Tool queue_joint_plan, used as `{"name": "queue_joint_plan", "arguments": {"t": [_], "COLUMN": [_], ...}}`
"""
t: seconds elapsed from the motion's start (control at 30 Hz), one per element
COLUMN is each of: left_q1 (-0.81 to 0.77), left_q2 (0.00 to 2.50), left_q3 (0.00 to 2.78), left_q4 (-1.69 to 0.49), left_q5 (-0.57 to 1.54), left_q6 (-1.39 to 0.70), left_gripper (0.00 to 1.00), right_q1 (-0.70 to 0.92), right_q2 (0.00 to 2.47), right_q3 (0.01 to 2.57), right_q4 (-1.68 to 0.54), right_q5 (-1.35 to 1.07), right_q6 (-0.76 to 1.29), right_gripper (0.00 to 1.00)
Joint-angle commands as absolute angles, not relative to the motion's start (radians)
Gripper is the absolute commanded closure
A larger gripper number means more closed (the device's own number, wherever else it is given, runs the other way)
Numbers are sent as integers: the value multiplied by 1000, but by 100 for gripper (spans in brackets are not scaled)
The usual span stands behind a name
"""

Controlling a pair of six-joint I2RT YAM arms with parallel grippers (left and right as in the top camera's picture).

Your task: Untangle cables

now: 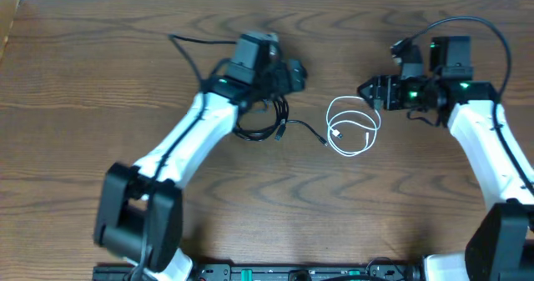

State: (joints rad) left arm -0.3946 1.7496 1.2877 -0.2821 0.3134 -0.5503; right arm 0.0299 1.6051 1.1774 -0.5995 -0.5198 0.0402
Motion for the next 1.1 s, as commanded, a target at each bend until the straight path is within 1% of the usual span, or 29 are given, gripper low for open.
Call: {"name": "queue_joint_plan", "arguments": {"t": [0.0,0.17,0.3,0.43,0.63,0.73,0.8,0.83,0.9,0.97,1.0,1.03,1.07], "left_q1": [-339,-280,-269,-270,-270,-270,-270,-270,-270,-270,-270,-270,-270], "left_q2": [1728,1728,1728,1728,1728,1728,1728,1728,1728,1728,1728,1728,1728], "left_q3": [1302,1300,1297,1297,1297,1297,1297,1297,1297,1297,1297,1297,1297], "left_q4": [-344,-511,-596,-613,-614,-614,-613,-614,-614,-613,-614,-614,-614], "left_q5": [300,220,212,212,212,212,212,212,212,212,212,212,212], "left_q6": [-538,-538,-535,-535,-535,-535,-535,-535,-535,-535,-535,-535,-535], "left_gripper": [1,2,2,2,2,2,2,2,2,2,2,2,2], "right_q1": [74,118,132,133,132,132,132,132,132,132,132,132,132], "right_q2": [1647,1698,1745,1802,1877,1904,1917,1921,1927,1929,1929,1929,1929], "right_q3": [1178,1178,1178,1178,1178,1178,1178,1178,1178,1177,1177,1177,1177], "right_q4": [-604,-628,-646,-651,-661,-667,-678,-686,-698,-704,-704,-703,-701], "right_q5": [-470,-312,-198,-112,-65,-59,-59,-58,-58,-59,-59,-59,-59], "right_q6": [42,47,47,47,48,48,47,47,47,48,48,48,55], "right_gripper": [27,27,25,26,29,33,42,50,70,85,91,99,99]}}
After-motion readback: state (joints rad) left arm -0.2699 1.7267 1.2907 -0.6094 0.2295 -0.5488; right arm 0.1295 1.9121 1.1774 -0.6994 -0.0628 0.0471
